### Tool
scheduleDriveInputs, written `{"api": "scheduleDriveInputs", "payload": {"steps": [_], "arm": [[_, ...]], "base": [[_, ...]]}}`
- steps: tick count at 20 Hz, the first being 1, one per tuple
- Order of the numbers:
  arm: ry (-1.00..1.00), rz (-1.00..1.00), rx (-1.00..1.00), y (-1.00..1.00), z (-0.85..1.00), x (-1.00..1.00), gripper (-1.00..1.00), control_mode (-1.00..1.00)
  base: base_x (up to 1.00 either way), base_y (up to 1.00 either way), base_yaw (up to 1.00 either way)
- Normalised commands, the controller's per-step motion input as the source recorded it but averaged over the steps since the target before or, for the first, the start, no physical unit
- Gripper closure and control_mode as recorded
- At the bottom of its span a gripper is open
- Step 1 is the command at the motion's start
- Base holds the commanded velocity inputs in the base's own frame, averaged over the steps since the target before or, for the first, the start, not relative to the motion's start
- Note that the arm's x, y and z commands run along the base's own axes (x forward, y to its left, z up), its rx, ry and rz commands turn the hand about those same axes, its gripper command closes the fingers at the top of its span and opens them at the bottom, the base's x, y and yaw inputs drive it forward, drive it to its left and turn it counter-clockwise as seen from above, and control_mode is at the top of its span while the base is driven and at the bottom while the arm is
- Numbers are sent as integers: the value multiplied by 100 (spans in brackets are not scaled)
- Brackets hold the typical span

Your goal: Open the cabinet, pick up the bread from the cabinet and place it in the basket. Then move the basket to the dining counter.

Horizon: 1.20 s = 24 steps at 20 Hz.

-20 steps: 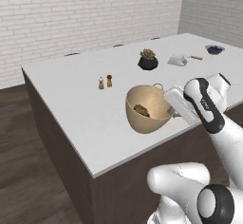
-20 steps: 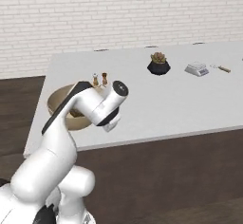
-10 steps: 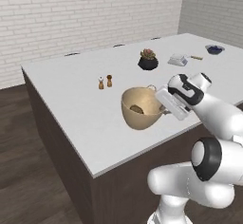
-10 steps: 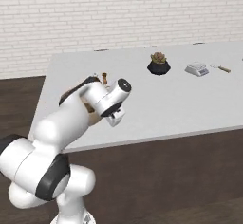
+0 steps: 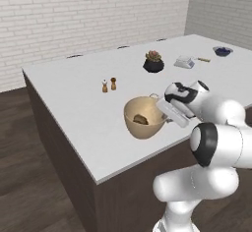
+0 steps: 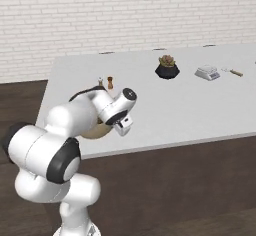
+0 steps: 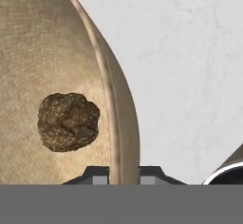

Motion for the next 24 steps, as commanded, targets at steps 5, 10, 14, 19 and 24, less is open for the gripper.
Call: {"api": "scheduleDriveInputs", "payload": {"steps": [5,10,14,19,24], "arm": [[-1,0,-4,2,-44,26,100,-100],[0,0,-2,0,-33,22,100,-100],[-1,0,-2,8,-27,17,-100,-100],[-7,0,0,5,3,0,-100,-100],[-13,3,3,0,38,-25,-100,-100]], "base": [[0,0,0],[0,0,0],[0,0,0],[0,0,0],[0,0,0]]}}
